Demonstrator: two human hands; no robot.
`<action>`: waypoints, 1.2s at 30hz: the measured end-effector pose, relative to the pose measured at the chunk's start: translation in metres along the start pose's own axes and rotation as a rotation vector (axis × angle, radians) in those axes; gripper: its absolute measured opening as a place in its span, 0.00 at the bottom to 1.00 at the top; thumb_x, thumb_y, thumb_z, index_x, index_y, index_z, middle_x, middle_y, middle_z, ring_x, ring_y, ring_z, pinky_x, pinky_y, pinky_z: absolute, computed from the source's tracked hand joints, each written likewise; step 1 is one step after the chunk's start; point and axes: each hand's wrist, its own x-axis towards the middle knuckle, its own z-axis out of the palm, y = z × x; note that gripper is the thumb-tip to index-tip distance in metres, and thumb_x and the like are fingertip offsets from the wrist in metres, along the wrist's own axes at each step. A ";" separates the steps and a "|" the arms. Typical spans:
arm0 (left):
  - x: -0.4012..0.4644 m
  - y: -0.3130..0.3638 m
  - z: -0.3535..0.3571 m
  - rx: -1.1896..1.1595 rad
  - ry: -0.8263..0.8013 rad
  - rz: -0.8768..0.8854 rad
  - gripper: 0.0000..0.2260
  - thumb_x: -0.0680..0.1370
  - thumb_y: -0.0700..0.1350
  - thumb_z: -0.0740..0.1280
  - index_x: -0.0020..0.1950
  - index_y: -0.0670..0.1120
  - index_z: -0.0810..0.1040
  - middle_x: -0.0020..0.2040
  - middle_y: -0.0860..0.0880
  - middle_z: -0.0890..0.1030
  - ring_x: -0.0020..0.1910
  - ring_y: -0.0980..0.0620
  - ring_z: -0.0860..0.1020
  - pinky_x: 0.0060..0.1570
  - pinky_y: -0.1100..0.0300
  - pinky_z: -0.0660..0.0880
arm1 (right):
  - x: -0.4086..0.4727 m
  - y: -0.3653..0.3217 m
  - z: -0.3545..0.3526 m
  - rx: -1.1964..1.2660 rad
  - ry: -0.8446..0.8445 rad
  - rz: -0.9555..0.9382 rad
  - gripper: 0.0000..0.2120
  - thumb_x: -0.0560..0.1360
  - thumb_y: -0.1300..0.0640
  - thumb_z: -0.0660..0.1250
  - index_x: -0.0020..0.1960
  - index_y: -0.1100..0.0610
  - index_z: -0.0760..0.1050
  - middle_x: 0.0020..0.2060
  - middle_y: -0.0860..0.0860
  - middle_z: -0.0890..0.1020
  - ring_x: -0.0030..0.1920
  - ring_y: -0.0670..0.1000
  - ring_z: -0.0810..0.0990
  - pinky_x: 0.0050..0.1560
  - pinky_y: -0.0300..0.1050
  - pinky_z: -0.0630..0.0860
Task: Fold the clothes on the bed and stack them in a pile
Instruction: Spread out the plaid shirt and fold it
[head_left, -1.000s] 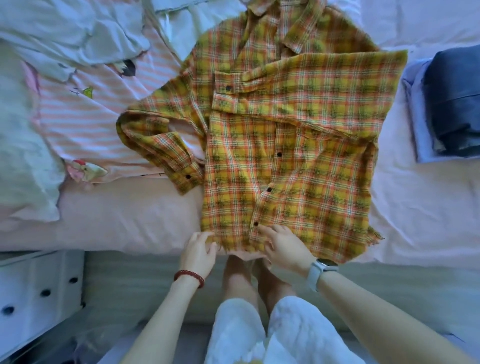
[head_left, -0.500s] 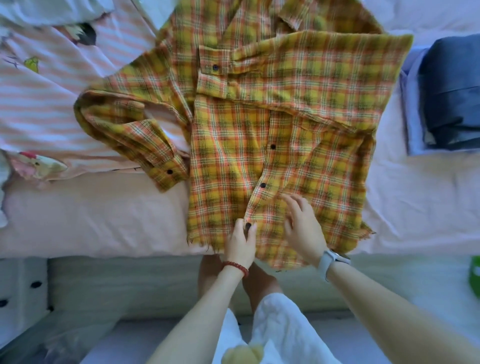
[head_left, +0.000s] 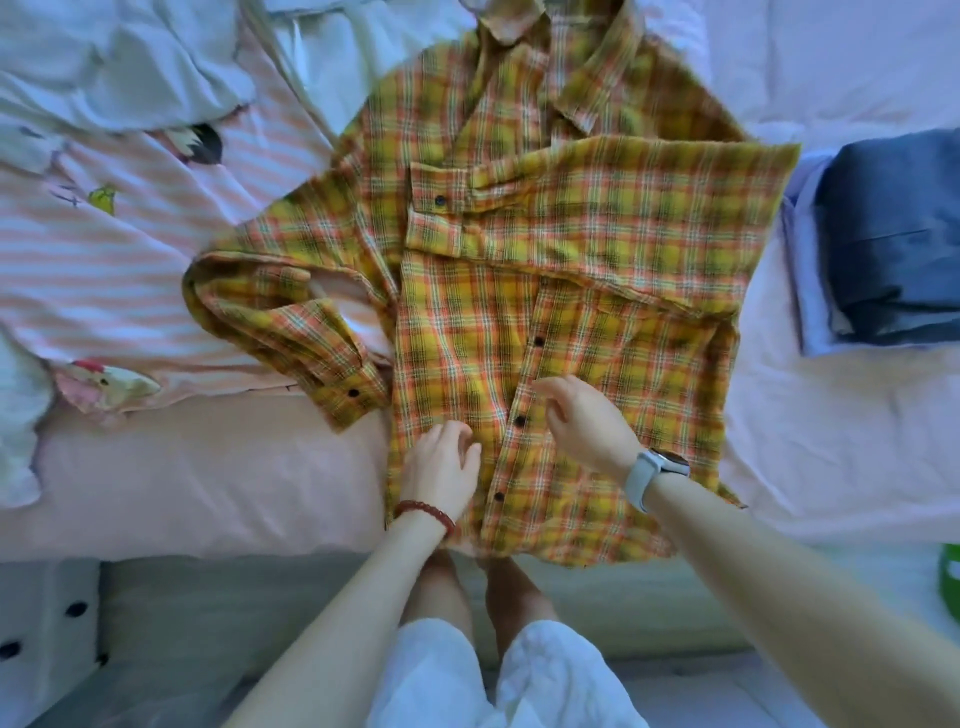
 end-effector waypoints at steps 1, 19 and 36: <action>0.013 0.008 -0.014 0.003 0.040 0.065 0.12 0.79 0.48 0.60 0.59 0.45 0.74 0.55 0.48 0.77 0.54 0.49 0.74 0.54 0.56 0.72 | 0.011 -0.003 -0.014 0.010 0.062 -0.009 0.17 0.80 0.61 0.54 0.67 0.58 0.70 0.57 0.53 0.76 0.55 0.53 0.77 0.50 0.47 0.76; 0.277 0.100 -0.146 0.481 0.305 0.440 0.25 0.79 0.55 0.57 0.74 0.52 0.59 0.75 0.48 0.58 0.74 0.47 0.53 0.69 0.46 0.51 | 0.278 -0.004 -0.202 -0.623 0.186 -0.078 0.17 0.80 0.55 0.55 0.69 0.50 0.67 0.64 0.50 0.72 0.50 0.54 0.77 0.38 0.46 0.75; 0.286 0.093 -0.152 0.462 0.188 0.439 0.22 0.80 0.54 0.55 0.74 0.54 0.60 0.76 0.47 0.57 0.75 0.47 0.50 0.70 0.45 0.42 | 0.311 -0.027 -0.204 -0.185 0.477 0.042 0.14 0.79 0.63 0.56 0.63 0.60 0.72 0.61 0.58 0.71 0.50 0.63 0.76 0.47 0.54 0.74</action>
